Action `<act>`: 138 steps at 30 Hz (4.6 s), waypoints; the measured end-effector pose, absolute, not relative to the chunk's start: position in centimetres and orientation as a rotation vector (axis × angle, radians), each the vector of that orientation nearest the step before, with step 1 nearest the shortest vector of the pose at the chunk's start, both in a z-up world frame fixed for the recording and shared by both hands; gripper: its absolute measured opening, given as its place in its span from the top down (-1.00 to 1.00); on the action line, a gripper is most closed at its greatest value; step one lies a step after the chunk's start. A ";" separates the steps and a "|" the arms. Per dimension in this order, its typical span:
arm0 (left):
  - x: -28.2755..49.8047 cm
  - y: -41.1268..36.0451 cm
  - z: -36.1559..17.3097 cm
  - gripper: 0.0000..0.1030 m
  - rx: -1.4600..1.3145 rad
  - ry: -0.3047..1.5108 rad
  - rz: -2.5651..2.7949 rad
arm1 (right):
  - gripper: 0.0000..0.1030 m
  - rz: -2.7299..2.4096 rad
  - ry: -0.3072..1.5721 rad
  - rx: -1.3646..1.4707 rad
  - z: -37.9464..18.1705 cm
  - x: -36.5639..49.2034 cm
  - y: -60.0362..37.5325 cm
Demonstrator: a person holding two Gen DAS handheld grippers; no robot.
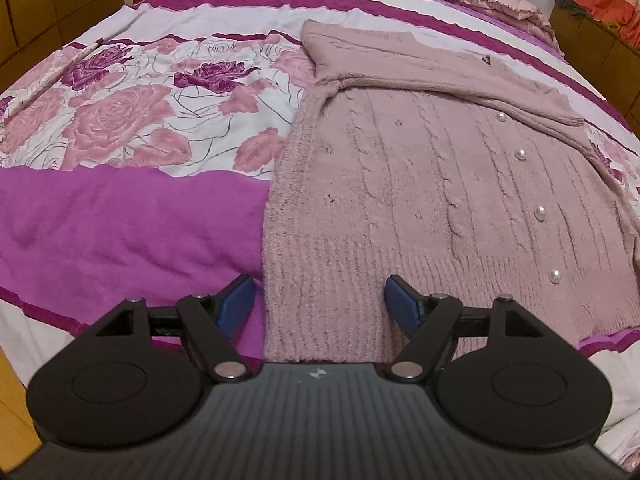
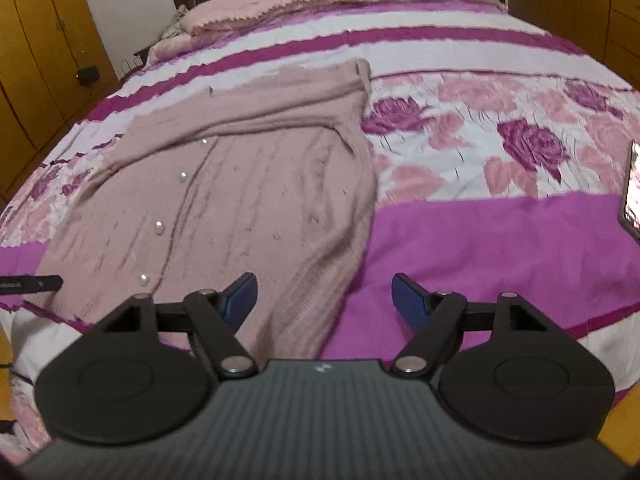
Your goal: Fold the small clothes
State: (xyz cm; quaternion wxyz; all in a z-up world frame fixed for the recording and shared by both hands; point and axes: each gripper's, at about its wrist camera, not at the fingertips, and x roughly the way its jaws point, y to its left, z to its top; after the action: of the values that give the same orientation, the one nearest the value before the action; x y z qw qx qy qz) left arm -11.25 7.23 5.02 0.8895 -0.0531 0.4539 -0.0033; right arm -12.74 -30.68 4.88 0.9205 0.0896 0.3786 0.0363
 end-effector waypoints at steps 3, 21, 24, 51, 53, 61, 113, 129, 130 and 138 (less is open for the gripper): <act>-11.1 7.1 5.0 -0.50 -0.108 0.939 -0.009 | -0.46 0.092 0.789 0.141 4.5 -12.1 -29.8; -11.1 7.6 5.0 -0.20 -0.133 0.945 -0.111 | -0.30 0.078 0.803 0.243 3.6 -12.3 -32.7; -10.5 7.1 4.6 -0.35 -0.125 0.940 -0.132 | -0.39 0.081 0.782 0.232 3.7 -12.0 -32.2; -8.0 6.9 3.8 0.12 -0.226 0.985 -0.214 | 0.63 0.301 0.837 0.257 1.1 -10.6 -31.9; -7.9 7.6 4.3 0.64 -0.304 0.976 -0.228 | 0.67 0.324 0.829 0.342 1.3 -10.2 -32.6; -5.9 9.2 7.9 0.75 -0.517 0.862 -0.265 | 0.69 0.381 0.651 0.577 4.8 -8.2 -34.7; 18.8 8.3 8.9 -0.17 -0.244 0.773 -0.036 | 0.03 0.133 0.572 0.321 4.2 15.0 -34.5; 14.7 1.3 5.1 -0.24 -0.042 0.860 -0.205 | -0.01 0.237 0.637 0.099 1.9 11.7 -28.6; 15.1 0.9 4.9 -0.24 -0.026 0.848 -0.198 | 0.00 0.230 0.629 0.088 1.8 12.0 -28.3; 19.0 -0.3 5.4 -0.24 -0.010 0.781 -0.181 | -0.02 0.216 0.591 0.095 2.7 15.9 -27.4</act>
State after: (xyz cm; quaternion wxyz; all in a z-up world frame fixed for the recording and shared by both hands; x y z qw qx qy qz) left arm 19.03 -0.28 5.44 0.9208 -0.0048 0.3800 -0.0881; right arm 15.87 -27.41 2.68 0.9499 0.0467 0.2904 0.1060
